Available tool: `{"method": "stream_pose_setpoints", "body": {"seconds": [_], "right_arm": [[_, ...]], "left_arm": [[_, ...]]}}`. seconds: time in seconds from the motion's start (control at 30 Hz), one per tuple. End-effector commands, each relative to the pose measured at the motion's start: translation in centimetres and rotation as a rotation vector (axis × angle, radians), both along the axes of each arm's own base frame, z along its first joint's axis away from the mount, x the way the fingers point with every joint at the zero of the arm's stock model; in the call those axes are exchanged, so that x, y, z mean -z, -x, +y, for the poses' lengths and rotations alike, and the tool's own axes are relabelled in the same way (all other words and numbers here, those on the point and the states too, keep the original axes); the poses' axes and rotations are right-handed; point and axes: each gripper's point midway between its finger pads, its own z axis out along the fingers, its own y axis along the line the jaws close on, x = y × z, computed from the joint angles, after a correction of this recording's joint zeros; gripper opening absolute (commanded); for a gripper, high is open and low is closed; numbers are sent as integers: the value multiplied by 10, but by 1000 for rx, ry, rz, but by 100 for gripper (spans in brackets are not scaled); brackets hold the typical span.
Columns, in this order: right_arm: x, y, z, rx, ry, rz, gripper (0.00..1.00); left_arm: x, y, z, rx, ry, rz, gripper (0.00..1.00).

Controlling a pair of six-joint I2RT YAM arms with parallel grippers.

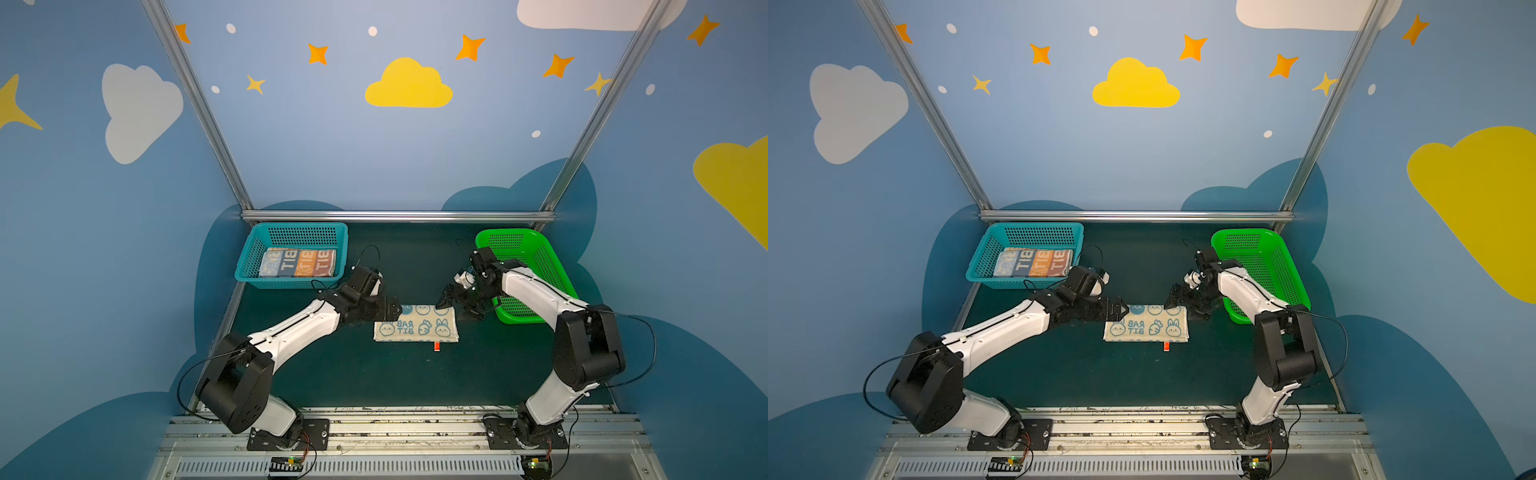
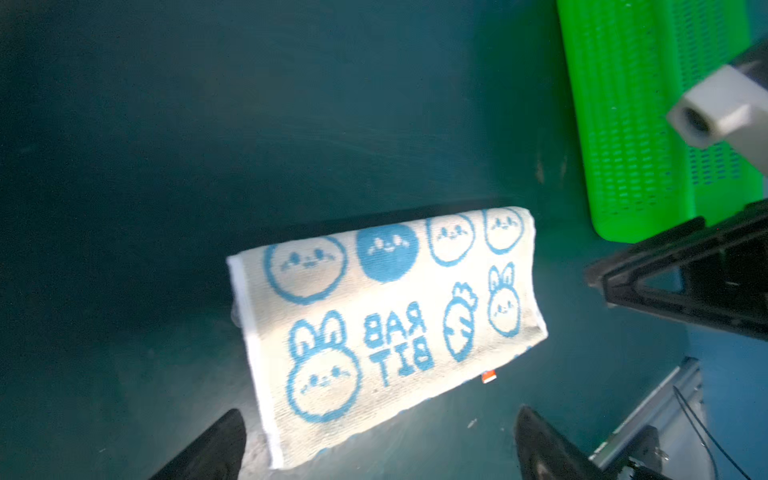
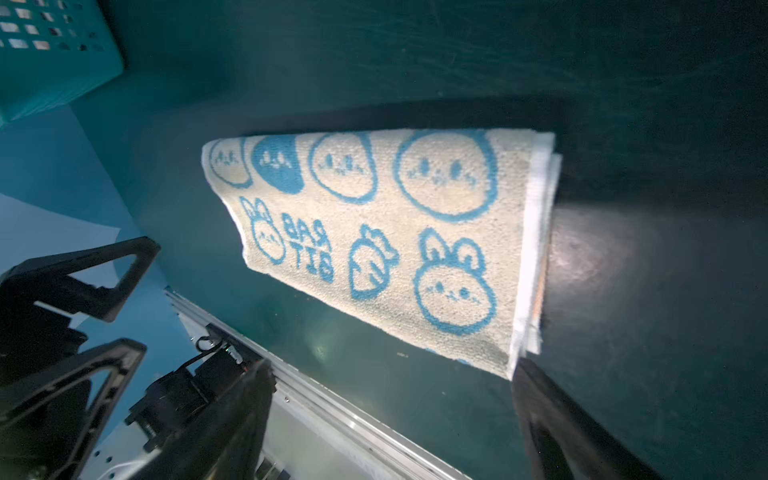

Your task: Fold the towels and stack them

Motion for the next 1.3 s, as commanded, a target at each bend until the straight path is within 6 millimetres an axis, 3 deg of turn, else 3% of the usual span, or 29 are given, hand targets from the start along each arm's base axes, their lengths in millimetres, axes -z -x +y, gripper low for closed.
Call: {"method": "stream_pose_setpoints", "body": {"seconds": [0.0,0.33,0.63,0.77,1.03,1.27], "right_arm": [[21,10,-15,0,93,73,89],[54,17,-9,-34,136,128,89],[75,22,18,-58,115,167,89],[77,23,29,-52,91,177,89],[72,19,37,-57,58,172,89],[63,13,41,-69,41,147,89]], "left_arm": [[33,16,27,-15,-90,136,100],[63,16,-1,82,9,255,100],[84,17,-19,129,9,303,96],[92,20,-17,140,-43,296,76],[91,17,-9,136,-95,279,16],[71,-1,0,134,-158,228,3]]}}
